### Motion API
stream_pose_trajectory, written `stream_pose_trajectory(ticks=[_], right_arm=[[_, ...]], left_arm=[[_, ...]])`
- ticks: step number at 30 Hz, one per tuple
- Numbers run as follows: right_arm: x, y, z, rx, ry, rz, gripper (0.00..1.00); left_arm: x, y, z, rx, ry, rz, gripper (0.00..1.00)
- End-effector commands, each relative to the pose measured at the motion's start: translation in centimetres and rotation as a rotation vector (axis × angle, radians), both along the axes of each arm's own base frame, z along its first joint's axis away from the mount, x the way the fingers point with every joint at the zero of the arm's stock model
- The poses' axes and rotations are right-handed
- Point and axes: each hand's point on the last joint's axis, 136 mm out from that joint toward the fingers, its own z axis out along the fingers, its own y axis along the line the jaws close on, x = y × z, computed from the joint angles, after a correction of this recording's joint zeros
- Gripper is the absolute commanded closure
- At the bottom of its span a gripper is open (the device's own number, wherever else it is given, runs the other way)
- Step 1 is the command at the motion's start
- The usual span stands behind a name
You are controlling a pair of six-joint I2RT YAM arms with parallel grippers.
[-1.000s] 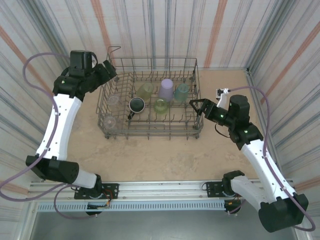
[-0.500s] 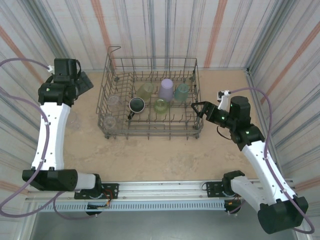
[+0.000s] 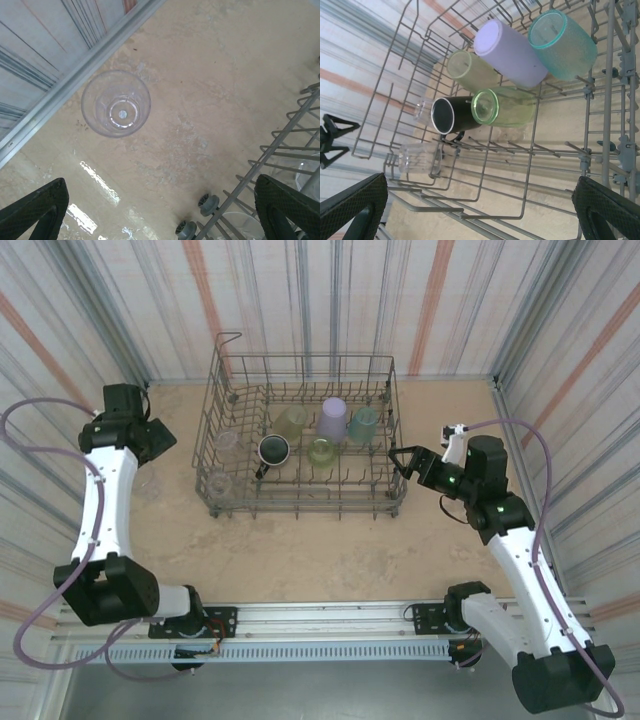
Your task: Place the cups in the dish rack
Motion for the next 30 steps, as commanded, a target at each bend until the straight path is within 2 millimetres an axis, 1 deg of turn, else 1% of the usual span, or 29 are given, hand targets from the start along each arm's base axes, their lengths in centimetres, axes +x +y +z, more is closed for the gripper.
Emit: stream_pose_trajectory(ticks=[1, 7, 9, 14, 18, 21, 23, 27, 30], right_arm=[[-0.6, -0.1, 0.2, -0.022, -0.021, 0.017, 0.01], [-0.5, 0.0, -0.3, -0.03, -0.009, 0.039, 0.01], [-0.3, -0.2, -0.7, -0.039, -0.001, 0.037, 0.01], [0.3, -0.1, -1.6, -0.04, 0.028, 0.052, 0.01], [0.9, 0.1, -2.1, -0.051, 0.034, 0.069, 0.01], [1.4, -0.2, -2.5, -0.059, 0.044, 0.072, 0.01], [1.7, -0.5, -2.5, -0.046, 0.057, 0.074, 0.01], [1.8, -0.9, -2.2, -0.049, 0.053, 0.069, 0.01], [2.0, -1.2, -2.0, -0.049, 0.048, 0.06, 0.01]], left_arm=[[0.9, 0.4, -1.2, -0.015, -0.001, 0.011, 0.02], [2.0, 1.9, -3.4, -0.008, -0.009, 0.036, 0.05], [2.5, 2.2, -4.3, -0.014, -0.004, 0.028, 0.08], [4.0, 2.6, -7.4, -0.028, 0.09, 0.01, 0.15], [5.1, 3.1, -9.2, -0.03, 0.129, 0.022, 0.23], [5.5, 3.9, -10.0, -0.011, 0.154, 0.047, 0.3], [5.7, 4.6, -10.4, -0.007, 0.171, 0.073, 0.37], [6.2, 5.2, -10.8, 0.004, 0.179, 0.087, 0.4], [6.2, 5.6, -11.7, 0.021, 0.209, 0.091, 0.42]])
